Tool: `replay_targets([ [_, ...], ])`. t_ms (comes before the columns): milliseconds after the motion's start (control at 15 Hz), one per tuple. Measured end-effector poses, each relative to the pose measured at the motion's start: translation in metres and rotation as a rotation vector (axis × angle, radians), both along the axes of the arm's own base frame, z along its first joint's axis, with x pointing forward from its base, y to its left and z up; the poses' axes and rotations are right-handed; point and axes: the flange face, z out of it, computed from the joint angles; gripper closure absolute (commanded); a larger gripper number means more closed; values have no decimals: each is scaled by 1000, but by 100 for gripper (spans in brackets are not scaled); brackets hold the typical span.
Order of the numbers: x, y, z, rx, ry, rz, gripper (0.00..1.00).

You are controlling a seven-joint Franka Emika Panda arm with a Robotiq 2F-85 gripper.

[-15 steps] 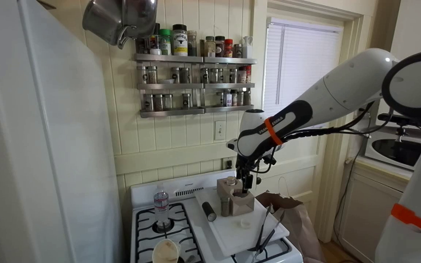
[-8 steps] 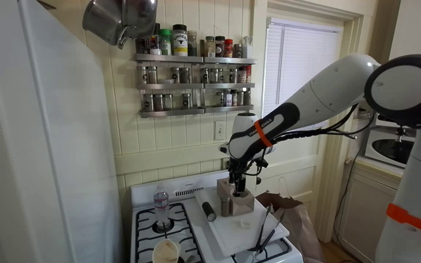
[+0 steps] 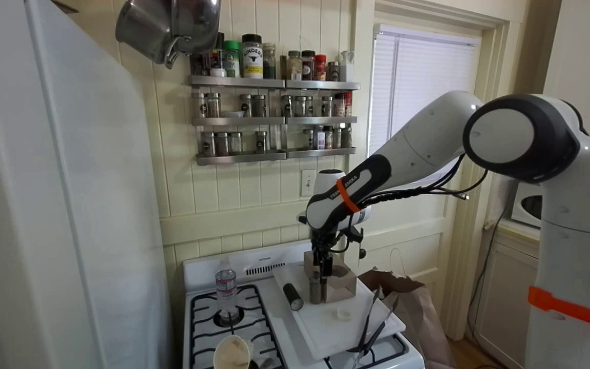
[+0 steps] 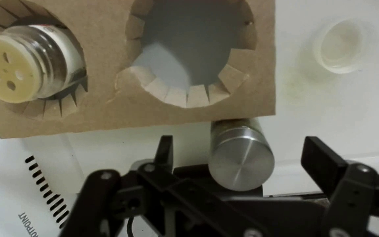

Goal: Place the spice bottle next to the cup holder in the empty slot in the cup holder.

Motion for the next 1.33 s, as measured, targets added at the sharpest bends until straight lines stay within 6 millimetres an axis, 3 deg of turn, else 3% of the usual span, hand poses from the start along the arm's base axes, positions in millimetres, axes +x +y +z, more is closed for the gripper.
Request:
replay_targets([
  [200,8,2,-14,2,32,-5,5],
  [333,12,5,-20,4,47,-5,16],
  [467,14,9,-25,5,64,-5,40],
  [533,14,10,-27,5,70,-8,42],
  [800,15,10,-29,-6,79,-25,73],
  [1133,16,8,-25,-39,71,-66,76],
  [1333,15,17,-10,-34,44,-56,76],
])
